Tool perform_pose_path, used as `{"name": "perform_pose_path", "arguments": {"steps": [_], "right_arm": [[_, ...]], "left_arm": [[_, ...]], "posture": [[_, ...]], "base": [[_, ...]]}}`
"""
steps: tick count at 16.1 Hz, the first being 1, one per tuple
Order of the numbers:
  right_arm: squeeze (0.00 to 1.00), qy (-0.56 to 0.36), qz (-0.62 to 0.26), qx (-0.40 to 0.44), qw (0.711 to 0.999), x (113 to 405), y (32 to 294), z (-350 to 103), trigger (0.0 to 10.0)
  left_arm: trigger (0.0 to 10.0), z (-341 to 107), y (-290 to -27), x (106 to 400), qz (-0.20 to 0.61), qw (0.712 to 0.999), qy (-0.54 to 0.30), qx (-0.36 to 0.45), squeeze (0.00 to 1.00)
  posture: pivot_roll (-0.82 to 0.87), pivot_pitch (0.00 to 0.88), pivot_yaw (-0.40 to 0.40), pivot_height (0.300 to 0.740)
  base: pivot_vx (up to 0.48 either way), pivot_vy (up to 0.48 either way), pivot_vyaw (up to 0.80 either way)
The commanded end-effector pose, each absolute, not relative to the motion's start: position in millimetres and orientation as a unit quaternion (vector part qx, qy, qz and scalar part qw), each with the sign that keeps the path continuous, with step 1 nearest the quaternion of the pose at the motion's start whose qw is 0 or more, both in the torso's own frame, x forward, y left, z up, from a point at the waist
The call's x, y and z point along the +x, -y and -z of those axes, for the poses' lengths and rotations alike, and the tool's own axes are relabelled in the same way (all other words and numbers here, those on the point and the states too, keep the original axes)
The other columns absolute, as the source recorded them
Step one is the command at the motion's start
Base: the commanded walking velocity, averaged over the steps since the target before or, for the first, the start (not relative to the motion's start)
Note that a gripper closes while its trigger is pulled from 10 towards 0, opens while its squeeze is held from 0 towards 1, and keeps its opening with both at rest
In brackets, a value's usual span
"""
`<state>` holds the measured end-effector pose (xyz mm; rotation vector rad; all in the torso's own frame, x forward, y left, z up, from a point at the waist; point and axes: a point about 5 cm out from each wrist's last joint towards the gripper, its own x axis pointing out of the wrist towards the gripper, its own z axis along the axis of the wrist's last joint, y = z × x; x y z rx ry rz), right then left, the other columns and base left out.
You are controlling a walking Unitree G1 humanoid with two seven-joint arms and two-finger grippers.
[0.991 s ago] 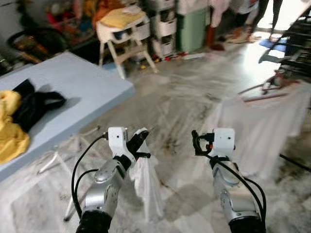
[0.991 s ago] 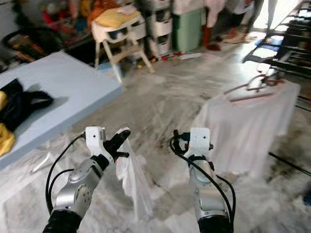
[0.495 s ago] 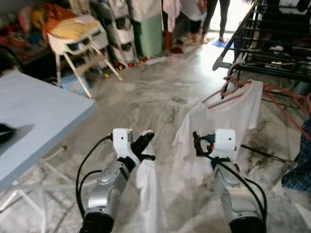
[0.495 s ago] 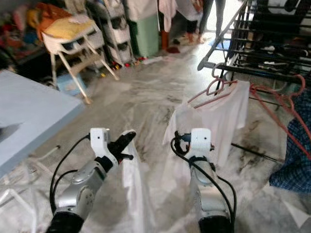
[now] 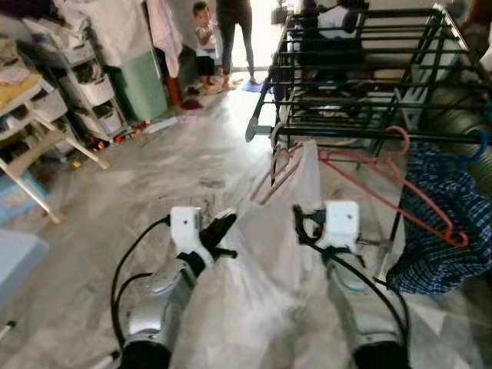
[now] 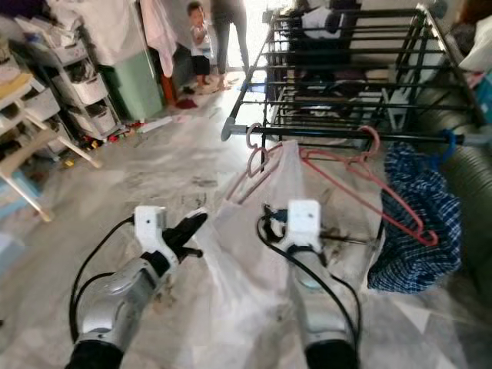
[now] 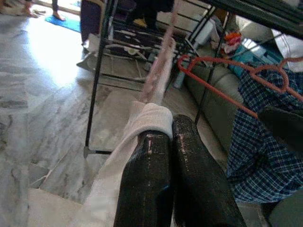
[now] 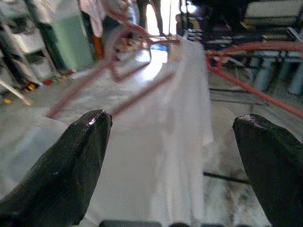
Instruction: Hang hanger
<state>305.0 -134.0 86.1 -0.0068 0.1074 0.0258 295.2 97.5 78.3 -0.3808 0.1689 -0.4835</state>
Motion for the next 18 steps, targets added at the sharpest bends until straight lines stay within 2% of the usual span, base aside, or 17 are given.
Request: {"name": "perform_pose_path", "arguments": {"steps": [1,7,18], "right_arm": [[0.0,-0.05,-0.002,-0.005,0.999,304.9,138.3,-87.1,10.0],[0.0,-0.034,0.013,-0.045,0.998,305.4,141.7,-91.0,10.0],[0.0,-0.036,0.033,-0.017,0.999,306.0,146.9,-90.4,10.0]], "left_arm": [[10.0,-80.8,-96.1,294.7,0.244,0.947,-0.081,-0.192,0.0],[10.0,-83.4,-98.0,294.0,0.244,0.946,-0.086,-0.194,0.0],[10.0,-83.4,-98.6,290.7,0.254,0.943,-0.095,-0.19,0.0]], "posture": [[-0.14,0.0,0.121,0.74],[-0.14,0.0,0.126,0.74],[-0.13,0.0,0.137,0.74]], "base": [[0.0,0.0,0.0],[0.0,0.0,0.0],[0.0,0.0,-0.05]]}}
